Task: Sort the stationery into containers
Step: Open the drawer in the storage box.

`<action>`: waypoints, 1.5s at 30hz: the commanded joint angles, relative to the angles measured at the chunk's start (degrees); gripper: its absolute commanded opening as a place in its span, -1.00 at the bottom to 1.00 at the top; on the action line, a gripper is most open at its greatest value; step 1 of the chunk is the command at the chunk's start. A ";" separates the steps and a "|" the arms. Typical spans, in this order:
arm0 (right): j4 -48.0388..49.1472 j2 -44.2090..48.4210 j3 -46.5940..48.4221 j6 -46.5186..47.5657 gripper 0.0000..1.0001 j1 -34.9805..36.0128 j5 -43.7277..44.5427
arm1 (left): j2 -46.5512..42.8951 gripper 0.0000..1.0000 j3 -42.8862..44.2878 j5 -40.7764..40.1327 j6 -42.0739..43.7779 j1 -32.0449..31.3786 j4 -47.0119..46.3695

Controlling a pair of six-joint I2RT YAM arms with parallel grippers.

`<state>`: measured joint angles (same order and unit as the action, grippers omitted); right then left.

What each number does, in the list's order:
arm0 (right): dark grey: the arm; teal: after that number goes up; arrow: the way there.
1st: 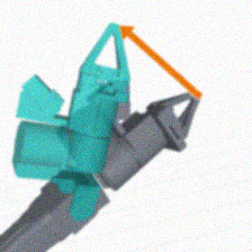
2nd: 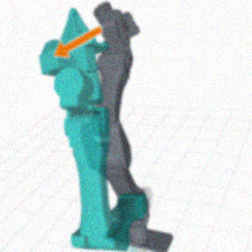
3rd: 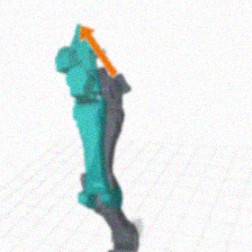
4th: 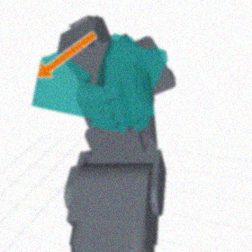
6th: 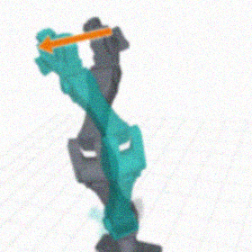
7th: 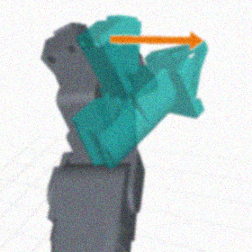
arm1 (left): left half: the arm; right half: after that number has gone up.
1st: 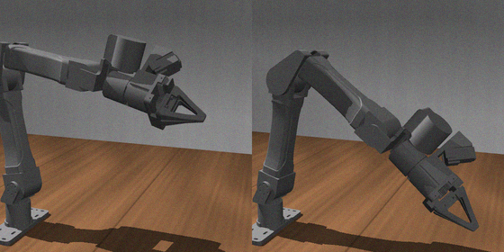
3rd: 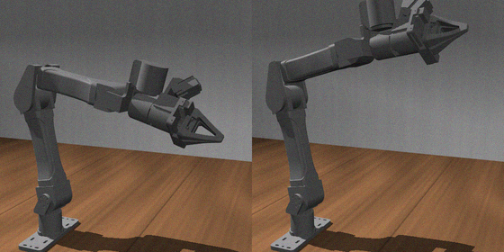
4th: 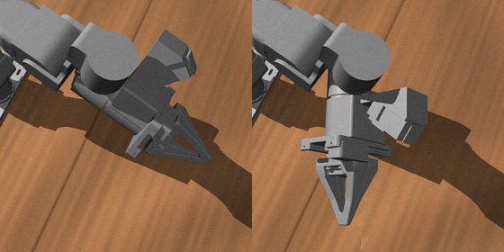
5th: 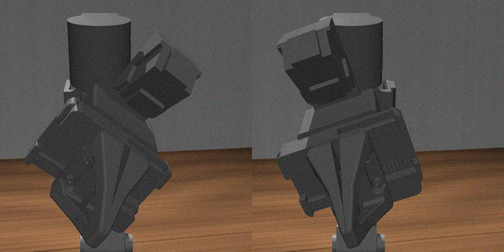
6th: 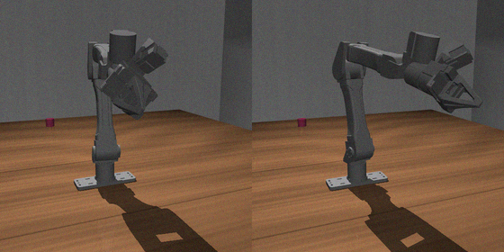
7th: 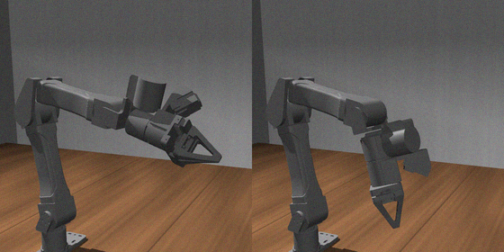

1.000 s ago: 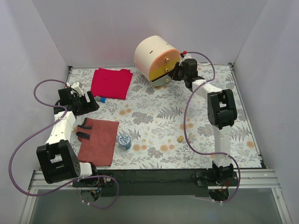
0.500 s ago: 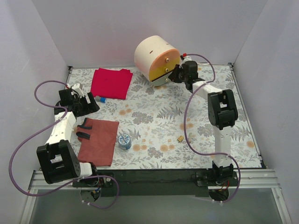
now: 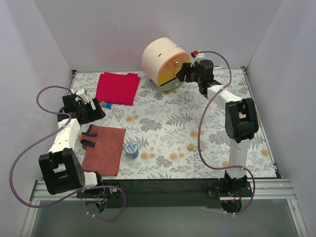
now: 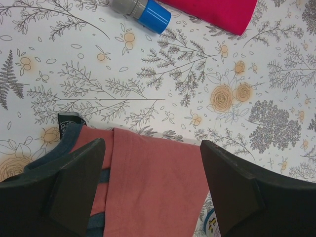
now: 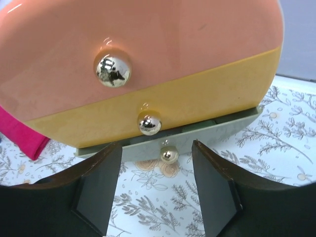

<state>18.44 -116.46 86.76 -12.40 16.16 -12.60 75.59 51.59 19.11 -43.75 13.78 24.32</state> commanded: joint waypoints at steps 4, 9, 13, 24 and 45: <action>3.45 -3.59 5.87 1.77 0.23 0.10 -1.02 | -2.73 0.56 -1.49 0.14 -0.02 0.37 -0.59; 3.80 -4.91 6.84 1.77 0.15 0.18 -1.20 | -2.21 0.56 -1.58 0.31 0.07 0.37 -0.94; 4.68 -5.44 7.63 1.16 0.14 0.36 -1.64 | -1.76 0.56 -1.67 0.49 0.07 0.28 -1.29; 5.12 -8.43 10.88 0.54 0.07 1.50 -1.55 | -1.68 0.56 -1.85 0.22 0.07 0.37 -1.55; 3.54 -9.39 9.13 1.33 -0.10 1.85 0.12 | -0.27 0.56 -1.50 0.57 -0.11 0.37 -2.25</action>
<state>20.12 -124.57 95.26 -11.77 17.72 -13.43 75.66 50.06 19.11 -43.83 13.78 23.33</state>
